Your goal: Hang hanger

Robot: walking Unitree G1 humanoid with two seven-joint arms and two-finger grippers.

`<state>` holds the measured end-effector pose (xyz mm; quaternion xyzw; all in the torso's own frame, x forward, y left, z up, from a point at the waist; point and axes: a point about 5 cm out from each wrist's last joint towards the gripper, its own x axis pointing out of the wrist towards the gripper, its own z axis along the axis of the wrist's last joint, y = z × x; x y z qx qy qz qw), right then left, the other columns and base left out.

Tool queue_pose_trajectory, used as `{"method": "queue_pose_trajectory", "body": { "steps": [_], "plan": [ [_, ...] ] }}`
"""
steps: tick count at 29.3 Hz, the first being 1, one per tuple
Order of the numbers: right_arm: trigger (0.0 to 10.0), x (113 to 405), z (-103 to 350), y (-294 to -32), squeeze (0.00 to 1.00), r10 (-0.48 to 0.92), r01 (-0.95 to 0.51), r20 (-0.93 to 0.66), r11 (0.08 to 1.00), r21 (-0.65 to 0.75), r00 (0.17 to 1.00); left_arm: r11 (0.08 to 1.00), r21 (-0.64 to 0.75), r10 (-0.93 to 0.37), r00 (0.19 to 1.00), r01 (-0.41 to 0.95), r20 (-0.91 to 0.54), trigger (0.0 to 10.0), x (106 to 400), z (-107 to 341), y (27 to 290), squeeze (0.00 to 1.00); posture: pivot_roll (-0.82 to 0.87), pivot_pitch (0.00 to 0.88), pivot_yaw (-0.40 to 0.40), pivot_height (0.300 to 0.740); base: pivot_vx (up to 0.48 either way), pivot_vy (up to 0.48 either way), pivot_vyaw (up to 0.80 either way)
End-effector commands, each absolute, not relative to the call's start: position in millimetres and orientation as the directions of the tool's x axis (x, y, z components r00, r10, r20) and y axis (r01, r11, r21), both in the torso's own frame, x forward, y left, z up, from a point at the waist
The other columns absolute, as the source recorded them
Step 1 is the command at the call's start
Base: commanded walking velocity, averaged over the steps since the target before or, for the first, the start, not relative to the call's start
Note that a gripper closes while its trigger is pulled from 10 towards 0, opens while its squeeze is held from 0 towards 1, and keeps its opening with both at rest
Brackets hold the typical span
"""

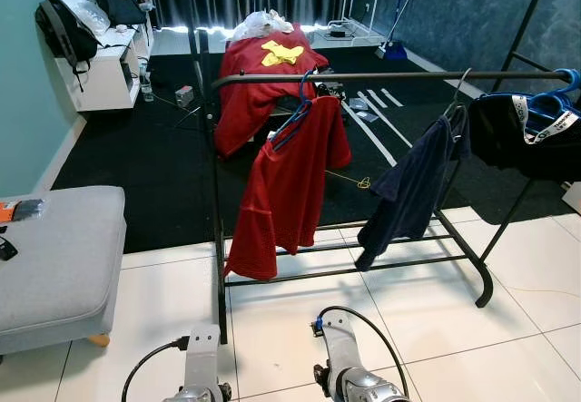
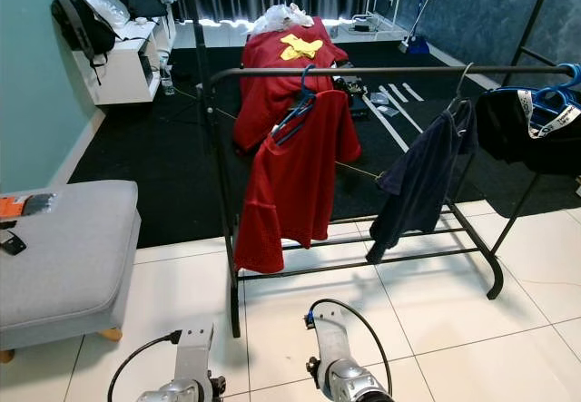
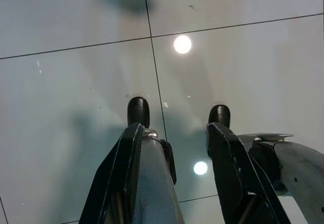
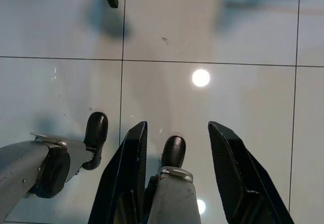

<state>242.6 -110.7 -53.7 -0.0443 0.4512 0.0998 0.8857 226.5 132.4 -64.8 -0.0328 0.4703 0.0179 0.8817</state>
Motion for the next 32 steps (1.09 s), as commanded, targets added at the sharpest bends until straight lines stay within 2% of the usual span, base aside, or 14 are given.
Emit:
{"method": "queue_pose_trajectory", "body": {
  "steps": [1, 21, 22, 29, 30, 31, 32],
  "plan": [
    [10.0, 244.0, -52.6, -109.4, 0.0, 0.141, -0.224, -0.804, 0.975, 0.01, 0.578, 0.997, -0.038, 0.009, 0.553, -0.074, -0.833, 10.0, 226.4, -64.9, 134.7, 0.0, 0.09, 0.021, -0.036, 0.74, 0.0, 0.0, 0.0],
    [10.0, 255.5, -44.6, -116.9, 0.0, 0.16, -0.218, -0.767, 0.976, 0.026, 0.622, 0.996, -0.028, 0.03, 0.604, -0.086, -0.796, 10.0, 240.4, -55.5, 141.6, 0.0, 0.09, 0.006, -0.056, 0.74, 0.0, 0.0, 0.0],
    [10.0, 265.7, -36.8, -119.4, 0.0, 0.16, -0.211, -0.738, 0.977, 0.025, 0.656, 0.998, -0.004, 0.033, 0.638, -0.057, -0.769, 10.0, 248.4, -49.6, 144.3, 0.0, 0.09, 0.012, -0.059, 0.74, 0.0, 0.0, 0.0],
    [10.0, 278.8, -25.3, -120.0, 0.0, 0.172, -0.218, -0.682, 0.976, 0.019, 0.71, 0.999, 0.02, 0.037, 0.69, -0.033, -0.723, 10.0, 258.3, -41.1, 147.2, 0.0, 0.07, 0.008, -0.051, 0.74, 0.0, 0.0, 0.0],
    [10.0, 284.7, -19.3, -119.3, 0.0, 0.183, -0.216, -0.645, 0.976, 0.028, 0.742, 0.999, 0.032, 0.046, 0.726, -0.033, -0.686, 10.0, 263.7, -35.3, 150.3, 0.0, 0.07, 0.007, -0.043, 0.74, 0.0, 0.0, 0.0],
    [10.0, 284.7, -19.3, -119.3, 0.0, 0.183, -0.216, -0.645, 0.976, 0.028, 0.742, 0.999, 0.032, 0.046, 0.726, -0.033, -0.686, 10.0, 263.7, -35.3, 150.3, 0.0, 0.07, 0.007, -0.043, 0.74, 0.0, 0.0, 0.0],
    [10.0, 291.2, -12.1, -117.9, 0.0, 0.194, -0.201, -0.598, 0.978, 0.055, 0.778, 0.998, 0.053, 0.059, 0.775, -0.034, -0.629, 10.0, 270.0, -27.3, 155.2, 0.0, 0.07, 0.008, -0.042, 0.74, 0.0, 0.0, 0.0]
  ]
}}
